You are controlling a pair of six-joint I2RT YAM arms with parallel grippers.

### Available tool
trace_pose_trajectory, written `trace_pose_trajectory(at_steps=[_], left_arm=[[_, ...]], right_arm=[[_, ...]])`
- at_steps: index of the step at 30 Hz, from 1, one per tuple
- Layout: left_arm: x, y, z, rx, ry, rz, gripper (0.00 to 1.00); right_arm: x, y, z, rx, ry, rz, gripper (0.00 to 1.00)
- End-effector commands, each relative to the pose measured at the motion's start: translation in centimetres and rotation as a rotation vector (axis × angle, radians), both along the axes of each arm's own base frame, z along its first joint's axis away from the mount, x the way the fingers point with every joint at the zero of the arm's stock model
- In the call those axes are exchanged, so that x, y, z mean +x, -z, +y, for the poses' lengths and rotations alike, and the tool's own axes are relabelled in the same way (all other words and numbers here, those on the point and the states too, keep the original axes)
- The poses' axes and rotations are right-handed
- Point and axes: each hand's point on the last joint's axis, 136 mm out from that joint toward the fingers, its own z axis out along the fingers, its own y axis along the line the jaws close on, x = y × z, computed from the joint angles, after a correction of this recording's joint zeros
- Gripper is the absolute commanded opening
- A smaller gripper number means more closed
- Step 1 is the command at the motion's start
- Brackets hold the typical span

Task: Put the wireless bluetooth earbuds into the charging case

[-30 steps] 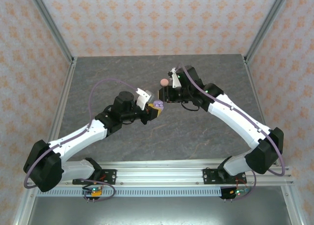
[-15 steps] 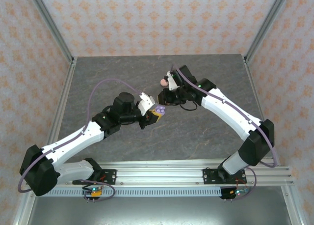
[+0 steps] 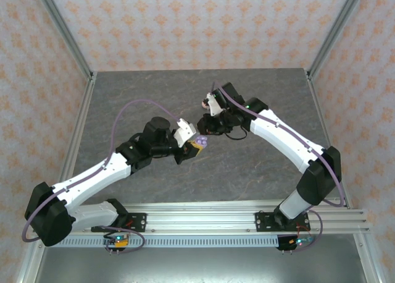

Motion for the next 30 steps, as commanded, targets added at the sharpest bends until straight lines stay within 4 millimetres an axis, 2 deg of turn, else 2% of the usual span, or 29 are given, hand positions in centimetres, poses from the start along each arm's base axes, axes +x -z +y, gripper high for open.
trace_pose_trajectory(at_steps=[1, 14, 21, 25, 30], left_arm=[[1.1, -1.9, -0.3, -0.021, -0.032, -0.045, 0.19], [3.4, -1.5, 0.4, -0.012, -0.157, 0.01, 0.19], [3.6, -1.3, 0.5, -0.014, -0.172, 0.022, 0.2], [3.9, -1.1, 0.8, -0.016, -0.199, 0.038, 0.21], [6.5, 0.3, 2.5, -0.03, -0.402, 0.122, 0.22]], right_arm=[[-1.2, -0.2, 0.3, 0.001, -0.048, 0.03, 0.21], [-1.8, 0.1, -0.2, -0.013, -0.059, 0.035, 0.2], [-0.8, 0.4, -1.2, -0.062, -0.002, -0.007, 0.21], [1.0, 0.1, -3.0, -0.108, 0.119, -0.07, 0.25], [3.5, 0.0, -6.9, -0.131, 0.323, -0.118, 0.27]])
